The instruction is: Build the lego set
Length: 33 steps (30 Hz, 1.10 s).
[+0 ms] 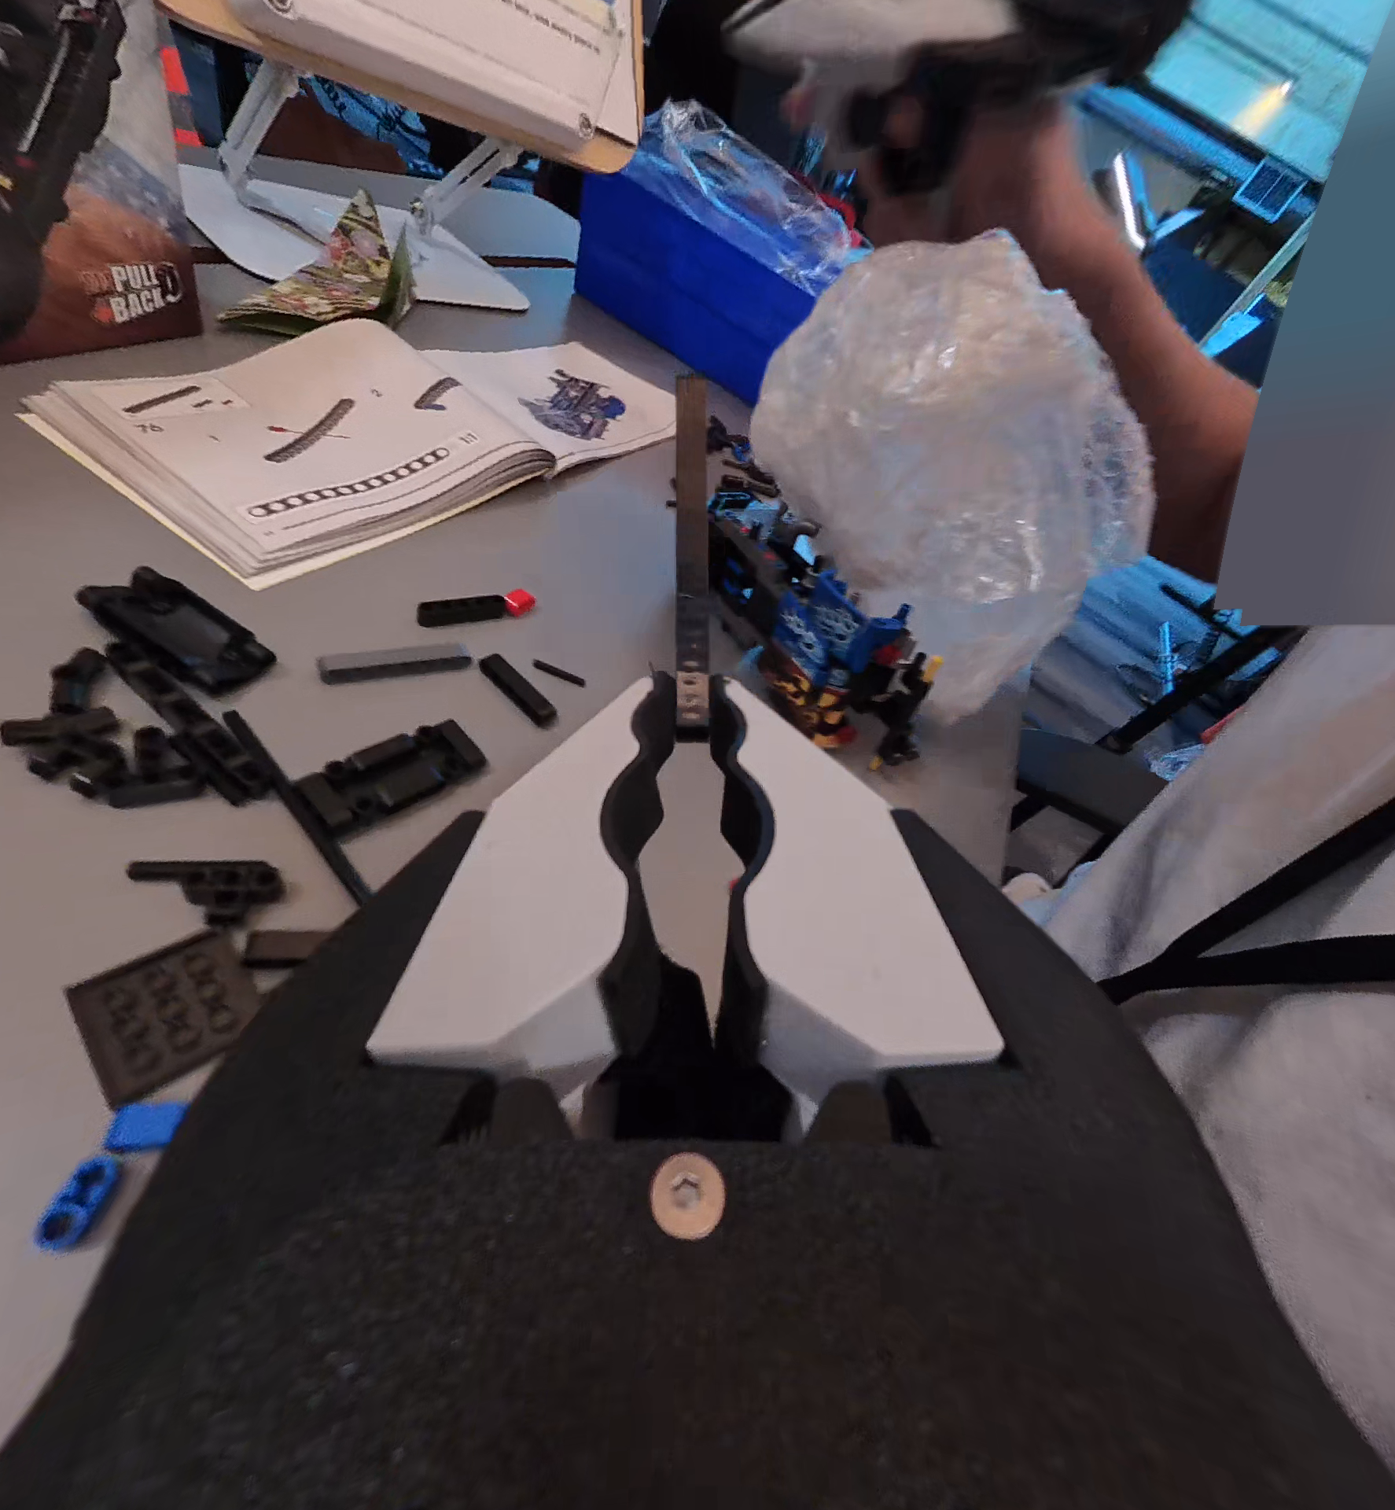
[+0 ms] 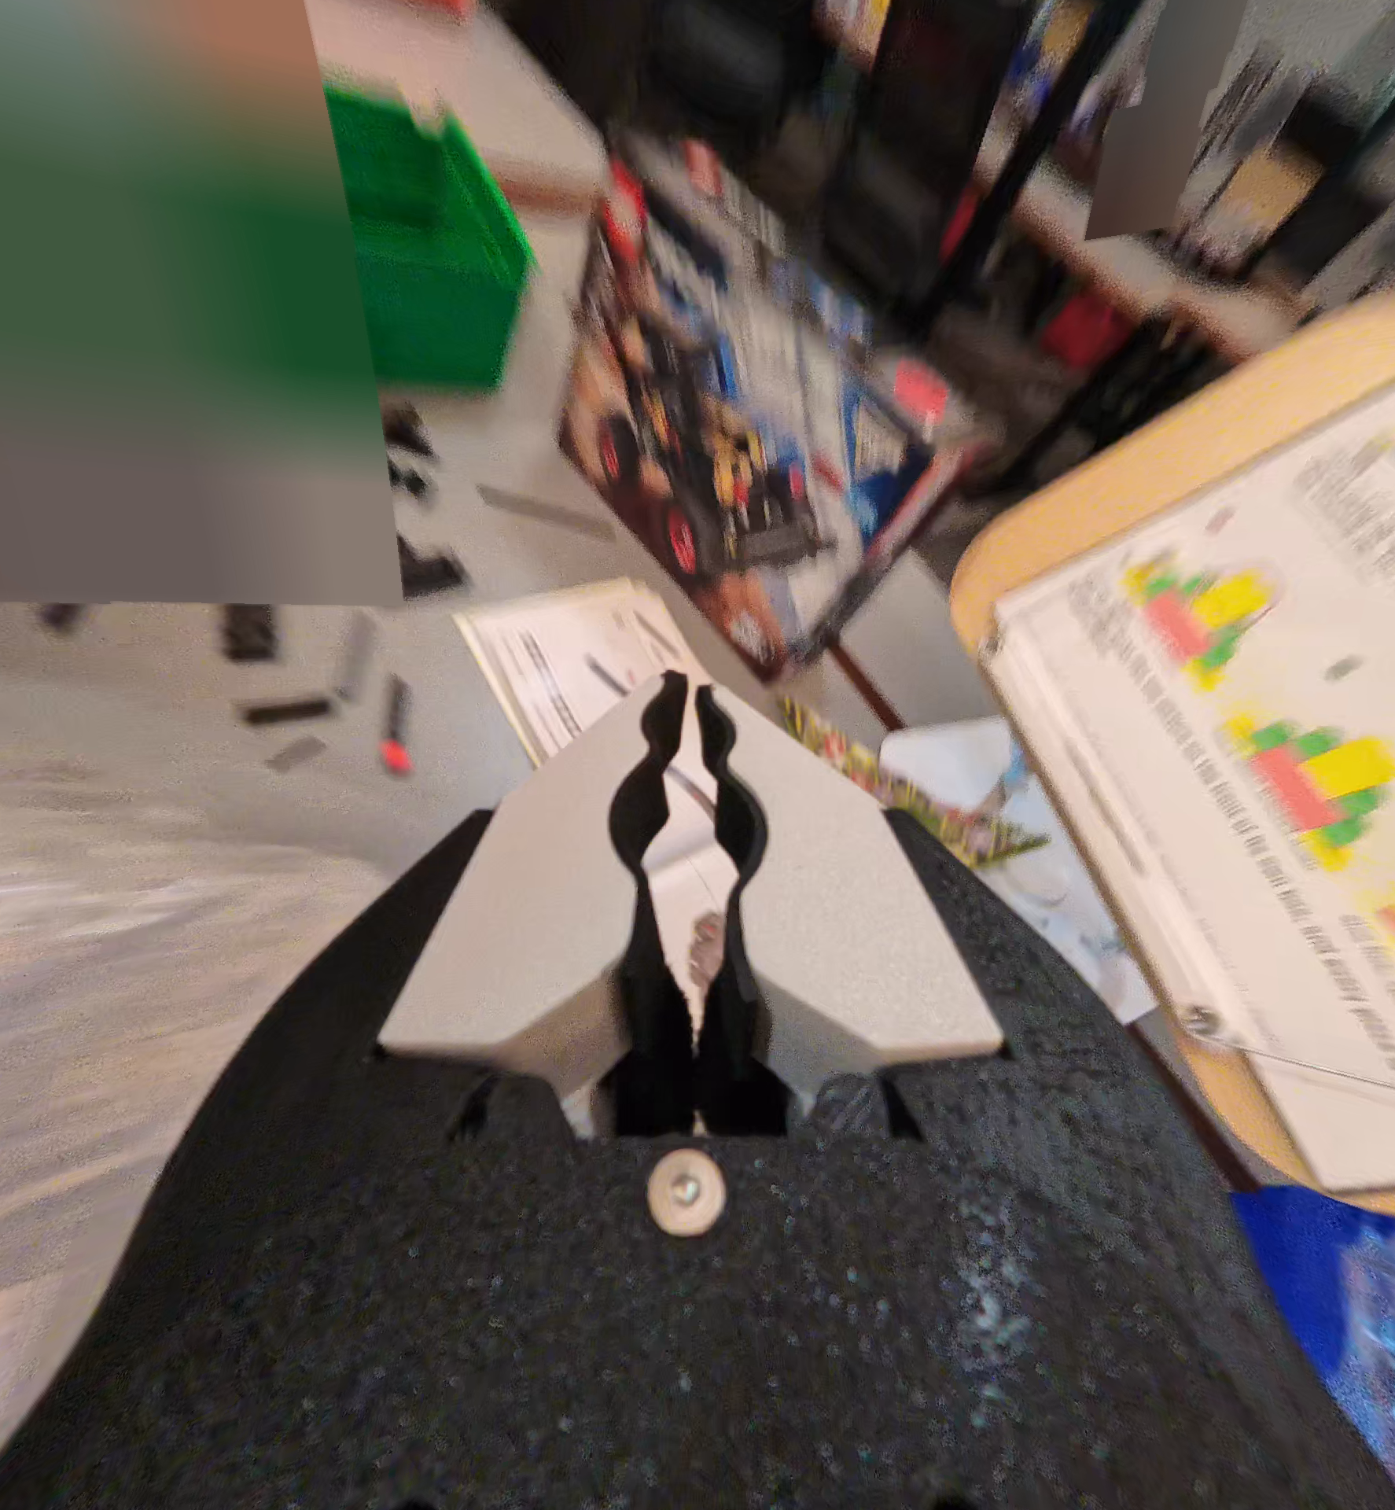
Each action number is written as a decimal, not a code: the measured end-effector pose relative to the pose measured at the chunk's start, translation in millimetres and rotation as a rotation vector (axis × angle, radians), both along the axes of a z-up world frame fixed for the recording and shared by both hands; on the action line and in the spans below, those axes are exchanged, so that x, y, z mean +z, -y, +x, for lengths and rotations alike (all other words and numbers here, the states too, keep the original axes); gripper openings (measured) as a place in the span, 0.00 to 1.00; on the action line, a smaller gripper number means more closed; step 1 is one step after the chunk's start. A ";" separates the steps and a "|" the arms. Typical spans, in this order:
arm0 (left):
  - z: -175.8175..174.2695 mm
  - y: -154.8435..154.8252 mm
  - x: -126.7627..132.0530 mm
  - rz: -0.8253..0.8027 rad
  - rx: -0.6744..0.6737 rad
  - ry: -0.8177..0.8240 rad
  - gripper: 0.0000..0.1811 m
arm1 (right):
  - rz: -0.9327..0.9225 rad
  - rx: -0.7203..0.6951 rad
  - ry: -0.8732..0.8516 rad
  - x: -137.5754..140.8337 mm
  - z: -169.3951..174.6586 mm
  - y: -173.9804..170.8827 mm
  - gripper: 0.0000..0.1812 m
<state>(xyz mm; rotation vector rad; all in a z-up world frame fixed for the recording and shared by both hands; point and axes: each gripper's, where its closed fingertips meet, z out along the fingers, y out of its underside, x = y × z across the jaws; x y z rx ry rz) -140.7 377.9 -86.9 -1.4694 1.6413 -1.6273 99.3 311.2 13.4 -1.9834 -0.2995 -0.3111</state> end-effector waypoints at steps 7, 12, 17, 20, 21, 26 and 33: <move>30.4 -13.9 -6.8 0.150 0.017 0.070 0.03 | -0.197 0.050 0.053 -151.3 49.0 -93.2 0.01; 28.8 -14.3 -5.6 0.173 0.008 0.109 0.03 | -0.307 0.064 0.158 -187.1 49.9 -107.4 0.00; 24.4 -12.0 -4.1 0.109 -0.021 0.113 0.03 | -0.311 0.108 0.091 -188.7 40.8 -111.1 0.00; 21.4 -14.5 -2.3 0.078 -0.018 0.119 0.03 | -0.305 0.111 0.087 -188.5 36.8 -115.8 0.00; 20.7 -15.7 -3.1 0.076 -0.014 0.116 0.03 | -0.306 0.111 0.095 -188.8 36.3 -117.2 0.00; 17.2 -15.9 -5.8 0.075 -0.011 0.111 0.03 | -0.317 0.116 0.105 -189.5 32.6 -121.0 0.00; 15.5 -12.8 -6.1 0.061 -0.033 0.103 0.03 | -0.335 0.121 0.092 -190.9 28.0 -122.9 0.00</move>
